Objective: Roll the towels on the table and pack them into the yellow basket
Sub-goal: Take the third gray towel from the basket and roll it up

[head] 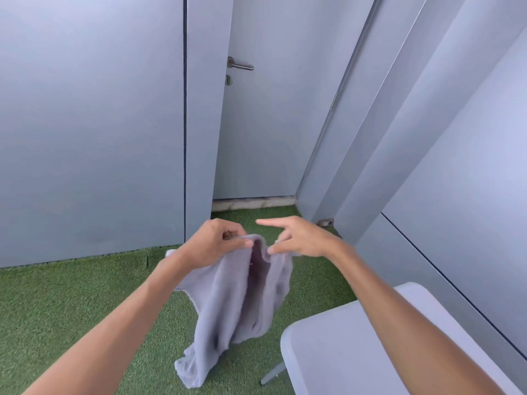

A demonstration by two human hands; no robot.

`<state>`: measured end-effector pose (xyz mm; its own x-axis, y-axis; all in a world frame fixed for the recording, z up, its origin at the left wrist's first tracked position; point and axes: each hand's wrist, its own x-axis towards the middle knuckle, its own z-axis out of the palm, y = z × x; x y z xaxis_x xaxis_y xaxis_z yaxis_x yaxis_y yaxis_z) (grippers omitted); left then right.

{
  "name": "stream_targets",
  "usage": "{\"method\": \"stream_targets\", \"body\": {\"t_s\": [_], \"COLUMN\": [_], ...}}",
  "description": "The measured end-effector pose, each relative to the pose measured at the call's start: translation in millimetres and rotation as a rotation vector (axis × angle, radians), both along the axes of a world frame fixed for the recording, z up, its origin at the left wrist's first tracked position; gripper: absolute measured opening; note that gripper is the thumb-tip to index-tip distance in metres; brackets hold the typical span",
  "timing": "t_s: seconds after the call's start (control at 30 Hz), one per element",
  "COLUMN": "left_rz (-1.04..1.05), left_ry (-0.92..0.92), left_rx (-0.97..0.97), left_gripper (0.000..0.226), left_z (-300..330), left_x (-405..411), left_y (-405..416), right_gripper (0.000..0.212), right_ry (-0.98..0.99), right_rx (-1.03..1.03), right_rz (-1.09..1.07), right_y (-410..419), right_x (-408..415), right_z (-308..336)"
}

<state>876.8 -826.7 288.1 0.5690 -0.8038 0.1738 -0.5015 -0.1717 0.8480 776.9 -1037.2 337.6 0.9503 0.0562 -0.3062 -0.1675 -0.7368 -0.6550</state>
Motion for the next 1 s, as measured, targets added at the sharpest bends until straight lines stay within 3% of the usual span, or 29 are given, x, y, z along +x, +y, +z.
{"method": "stream_targets", "body": {"t_s": [0.13, 0.2, 0.37, 0.67, 0.93, 1.0], "left_rz": [-0.017, 0.003, 0.021, 0.167, 0.103, 0.147], "left_ry": [0.046, 0.099, 0.022, 0.150, 0.087, 0.082], "left_rx": [-0.015, 0.021, 0.299, 0.214, 0.404, 0.425], "left_gripper": [0.027, 0.022, 0.014, 0.019, 0.009, 0.009], "left_z": [-4.7, -17.4, -58.8, -77.2, -105.4, -114.2], "left_x": [-7.2, -2.7, 4.8, -26.2, -48.1, -55.0], "left_y": [-11.1, -2.0, 20.7, -45.3, -127.6, -148.7], "right_gripper": [0.016, 0.015, 0.009, 0.012, 0.007, 0.025], "right_ry": [-0.038, -0.058, -0.044, 0.003, -0.018, 0.017], "right_rx": [0.042, -0.005, -0.094, -0.195, -0.251, -0.273], "right_rz": [-0.047, -0.096, -0.213, -0.344, -0.425, -0.442], "right_y": [1.8, -7.7, -46.6, -117.3, -225.7, -254.5], "right_x": [2.6, -6.6, -31.5, -64.5, -80.6, -80.3], "right_z": [-4.3, -5.0, -29.6, -76.8, -107.6, -119.8]}}
